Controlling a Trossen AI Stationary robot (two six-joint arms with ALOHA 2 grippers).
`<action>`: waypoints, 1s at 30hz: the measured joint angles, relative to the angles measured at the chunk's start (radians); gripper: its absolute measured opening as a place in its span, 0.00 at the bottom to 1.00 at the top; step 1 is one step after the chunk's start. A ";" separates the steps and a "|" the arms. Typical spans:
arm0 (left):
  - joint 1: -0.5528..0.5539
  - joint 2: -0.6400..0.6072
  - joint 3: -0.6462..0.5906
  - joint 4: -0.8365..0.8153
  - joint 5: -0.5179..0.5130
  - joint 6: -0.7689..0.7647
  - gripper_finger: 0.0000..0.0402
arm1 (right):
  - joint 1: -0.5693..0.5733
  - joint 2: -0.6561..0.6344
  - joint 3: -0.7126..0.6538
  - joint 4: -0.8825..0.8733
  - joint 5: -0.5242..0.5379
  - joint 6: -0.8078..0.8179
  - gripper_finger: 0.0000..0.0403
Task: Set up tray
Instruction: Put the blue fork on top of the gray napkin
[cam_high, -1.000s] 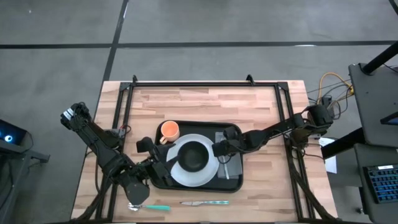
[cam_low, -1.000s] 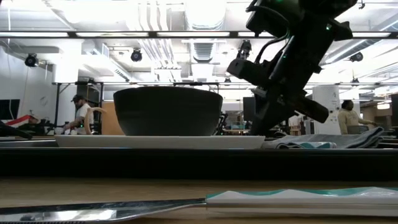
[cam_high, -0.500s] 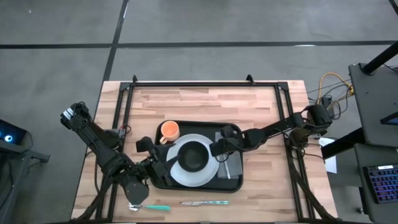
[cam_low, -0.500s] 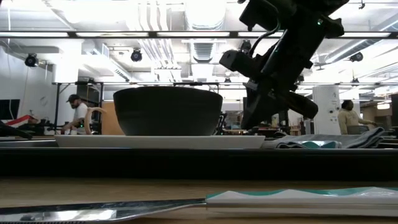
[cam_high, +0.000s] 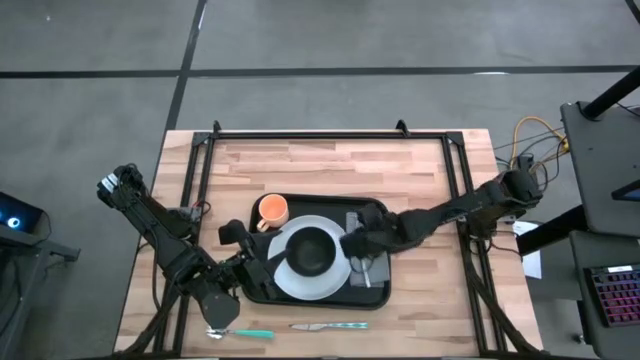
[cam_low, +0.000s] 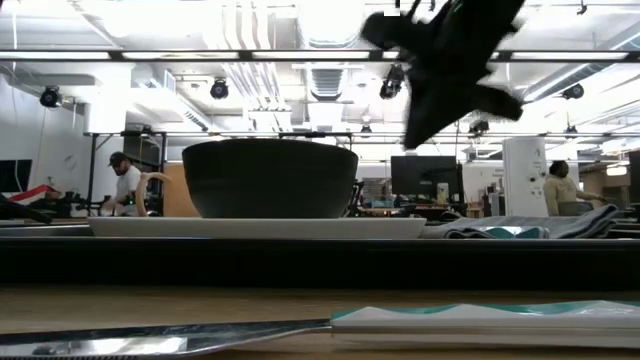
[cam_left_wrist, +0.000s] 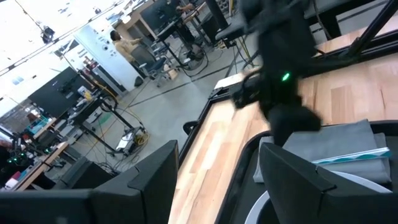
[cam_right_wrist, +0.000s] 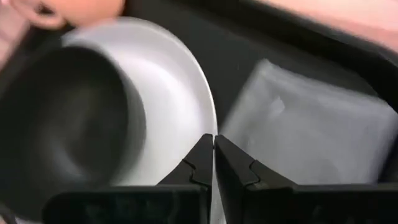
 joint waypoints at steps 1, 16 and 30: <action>0.000 0.000 0.000 -0.001 0.000 -0.003 0.51 | 0.019 0.004 0.023 -0.071 0.006 0.040 0.02; 0.000 0.000 -0.001 -0.003 0.000 -0.042 0.51 | -0.095 0.020 -0.006 -0.034 -0.109 0.021 0.23; 0.000 0.000 -0.001 -0.023 0.000 -0.042 0.51 | -0.109 0.021 -0.136 0.166 -0.140 0.125 0.26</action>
